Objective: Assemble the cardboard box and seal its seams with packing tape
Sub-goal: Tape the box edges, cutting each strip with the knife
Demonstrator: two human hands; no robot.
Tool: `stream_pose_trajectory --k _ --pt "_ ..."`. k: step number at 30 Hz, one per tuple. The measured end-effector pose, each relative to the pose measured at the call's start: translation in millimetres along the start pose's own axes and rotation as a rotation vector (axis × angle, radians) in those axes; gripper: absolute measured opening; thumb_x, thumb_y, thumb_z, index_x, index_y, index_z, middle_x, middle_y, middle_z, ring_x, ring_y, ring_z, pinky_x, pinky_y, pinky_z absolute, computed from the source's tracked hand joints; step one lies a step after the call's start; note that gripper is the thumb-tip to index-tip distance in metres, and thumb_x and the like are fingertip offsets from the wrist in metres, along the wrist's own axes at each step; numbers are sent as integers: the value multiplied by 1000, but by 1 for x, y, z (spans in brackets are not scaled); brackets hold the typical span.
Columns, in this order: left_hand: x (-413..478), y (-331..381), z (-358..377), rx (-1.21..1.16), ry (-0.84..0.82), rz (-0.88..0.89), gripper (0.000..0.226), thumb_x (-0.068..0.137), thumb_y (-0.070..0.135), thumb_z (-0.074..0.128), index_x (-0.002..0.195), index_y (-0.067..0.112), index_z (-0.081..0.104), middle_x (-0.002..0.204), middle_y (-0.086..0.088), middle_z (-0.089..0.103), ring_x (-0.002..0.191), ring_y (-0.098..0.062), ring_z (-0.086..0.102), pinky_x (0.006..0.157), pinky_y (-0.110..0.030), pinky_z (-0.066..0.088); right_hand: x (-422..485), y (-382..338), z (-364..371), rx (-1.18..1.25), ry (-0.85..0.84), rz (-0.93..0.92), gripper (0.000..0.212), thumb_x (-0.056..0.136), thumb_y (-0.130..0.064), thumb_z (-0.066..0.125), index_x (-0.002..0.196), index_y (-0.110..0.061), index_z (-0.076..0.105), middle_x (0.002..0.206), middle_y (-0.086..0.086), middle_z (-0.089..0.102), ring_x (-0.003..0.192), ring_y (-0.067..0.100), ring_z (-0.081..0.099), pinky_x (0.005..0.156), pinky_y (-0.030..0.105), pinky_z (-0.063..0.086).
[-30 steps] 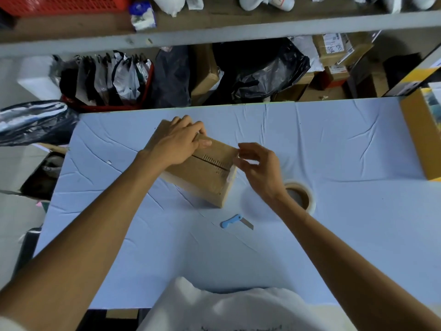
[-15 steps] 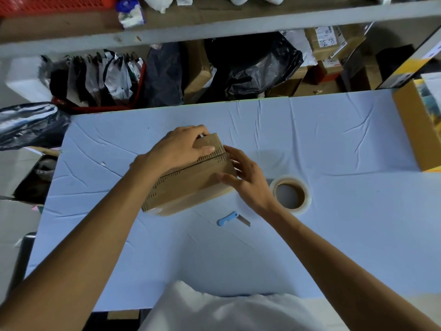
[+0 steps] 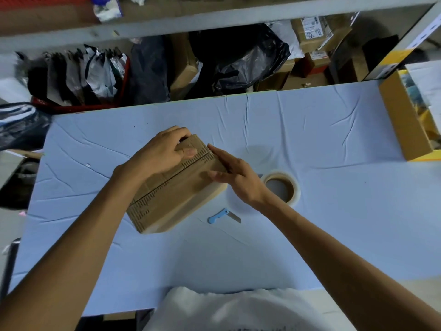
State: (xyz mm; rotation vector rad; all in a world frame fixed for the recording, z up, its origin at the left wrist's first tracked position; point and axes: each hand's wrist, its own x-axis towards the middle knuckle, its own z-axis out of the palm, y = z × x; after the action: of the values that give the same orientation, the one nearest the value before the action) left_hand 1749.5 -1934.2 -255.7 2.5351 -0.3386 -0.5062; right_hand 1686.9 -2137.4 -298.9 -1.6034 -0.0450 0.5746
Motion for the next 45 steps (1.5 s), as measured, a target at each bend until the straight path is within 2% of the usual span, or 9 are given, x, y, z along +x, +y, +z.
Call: stream_pose_trajectory --k 11,16,20,22,25,29,32,40,45 --pt "2 2 -2 -32 0 -31 26 89 32 64 110 17 60 112 0 58 96 -18 56 83 -36 47 -4 0 -19 -161 -9 0 82 76 -44 76 146 -29 38 145 -13 47 132 6 44 109 34 39" --pt "6 9 -6 -12 -26 -61 29 89 31 63 113 15 60 113 0 56 94 -17 52 79 -31 38 -11 11 -60 -243 70 73 68 70 -47 80 130 -25 57 130 -5 60 116 11 58 97 27 46" --pt "7 11 -9 -2 -101 -82 32 89 33 63 117 17 57 116 -1 56 98 -18 55 82 -33 42 -29 34 -102 -736 40 165 47 68 -18 81 113 -22 66 111 -4 69 104 16 64 93 31 51" --pt "7 12 -10 -40 -122 -98 33 89 34 63 118 19 57 117 0 57 102 -19 56 88 -37 45 -39 42 -111 -838 63 235 30 69 -15 68 94 -30 66 92 -10 71 91 17 67 80 30 53" --pt "6 10 -10 -107 -116 -130 33 89 36 63 118 22 56 115 2 58 103 -18 56 91 -38 46 -48 56 -112 -1080 -51 224 33 64 -17 63 95 -28 64 87 -11 66 86 19 64 68 24 45" --pt "6 11 -9 -121 -114 -130 41 87 32 66 125 26 51 122 2 56 110 -17 54 93 -36 44 -50 79 -106 -1516 -253 97 31 69 -19 65 101 -19 64 100 -4 66 100 20 58 92 24 36" --pt "5 17 -13 -120 -119 -107 47 86 25 69 129 25 50 127 0 55 114 -16 53 96 -34 44 -49 72 -108 -1466 -167 43 35 81 -17 63 116 -18 65 119 0 65 113 22 56 90 24 39" --pt "-2 80 -19 -400 48 133 64 88 19 67 143 27 37 149 7 37 137 -5 34 109 -24 33 -55 -44 -91 -937 245 -301 16 72 -12 75 87 -12 69 74 -2 63 67 24 55 58 31 44" --pt "-8 109 -12 -477 -6 165 62 93 22 59 147 28 31 150 9 37 137 -3 35 105 -23 40 -49 -88 -73 -910 305 -388 16 74 -11 75 89 -8 70 82 3 66 69 20 50 60 36 46"
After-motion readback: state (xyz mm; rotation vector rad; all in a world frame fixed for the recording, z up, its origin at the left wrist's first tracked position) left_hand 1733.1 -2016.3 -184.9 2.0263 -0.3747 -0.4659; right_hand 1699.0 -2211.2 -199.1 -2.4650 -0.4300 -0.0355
